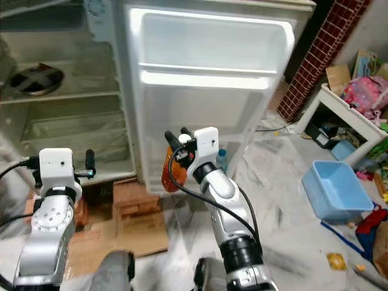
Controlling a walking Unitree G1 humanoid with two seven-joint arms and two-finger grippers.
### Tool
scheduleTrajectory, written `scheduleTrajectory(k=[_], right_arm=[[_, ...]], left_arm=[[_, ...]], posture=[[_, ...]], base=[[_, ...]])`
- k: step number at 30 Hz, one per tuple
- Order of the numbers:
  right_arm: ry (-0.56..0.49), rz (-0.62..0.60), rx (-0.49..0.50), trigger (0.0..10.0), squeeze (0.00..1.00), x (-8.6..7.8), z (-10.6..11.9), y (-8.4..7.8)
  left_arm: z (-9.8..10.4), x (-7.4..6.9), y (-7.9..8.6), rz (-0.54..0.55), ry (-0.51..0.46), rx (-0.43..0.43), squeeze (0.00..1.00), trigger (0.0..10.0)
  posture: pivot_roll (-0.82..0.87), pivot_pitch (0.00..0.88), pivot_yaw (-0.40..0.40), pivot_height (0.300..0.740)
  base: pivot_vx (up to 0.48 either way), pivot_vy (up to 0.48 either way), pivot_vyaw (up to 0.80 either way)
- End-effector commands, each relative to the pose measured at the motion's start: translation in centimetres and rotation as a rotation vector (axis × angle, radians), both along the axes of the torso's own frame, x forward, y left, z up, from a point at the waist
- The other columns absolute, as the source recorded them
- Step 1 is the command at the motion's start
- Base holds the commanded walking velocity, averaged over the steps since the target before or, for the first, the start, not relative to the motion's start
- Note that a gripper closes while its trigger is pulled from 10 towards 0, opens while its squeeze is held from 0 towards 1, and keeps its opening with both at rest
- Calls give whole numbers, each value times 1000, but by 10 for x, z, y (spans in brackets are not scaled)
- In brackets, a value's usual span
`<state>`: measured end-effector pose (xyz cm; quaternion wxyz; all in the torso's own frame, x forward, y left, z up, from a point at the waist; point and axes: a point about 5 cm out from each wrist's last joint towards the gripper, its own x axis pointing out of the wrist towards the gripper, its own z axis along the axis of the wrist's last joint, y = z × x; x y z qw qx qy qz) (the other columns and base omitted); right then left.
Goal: Restocking fridge
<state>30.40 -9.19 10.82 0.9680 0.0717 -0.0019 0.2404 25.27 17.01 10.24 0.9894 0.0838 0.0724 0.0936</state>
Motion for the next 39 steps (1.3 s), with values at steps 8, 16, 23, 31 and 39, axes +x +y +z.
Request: scheduleTrajectory(k=[8,16,23,31,39], right_arm=[[-52,11,21,10000,0,2,13,6],[-57,23,9,10000,0,1,12,7],[-57,29,4,10000,0,0,11,7],[-60,30,4,10000,0,0,11,8],[-57,42,26,10000,0,-2,12,8]], left_arm=[[2,2,6,15,-9,15,0,10000],[3,3,5,9,-9,9,0,10000],[2,3,5,20,-3,3,0,10000],[-1,2,10,48,13,30,0,10000],[-3,2,10,53,23,32,0,10000]], posture=[[105,0,-86,667],[105,0,-86,667],[106,0,-87,667],[106,0,-87,667],[104,0,-86,637]], base=[[406,0,0],[377,0,0],[144,0,0],[0,0,0],[0,0,0]])
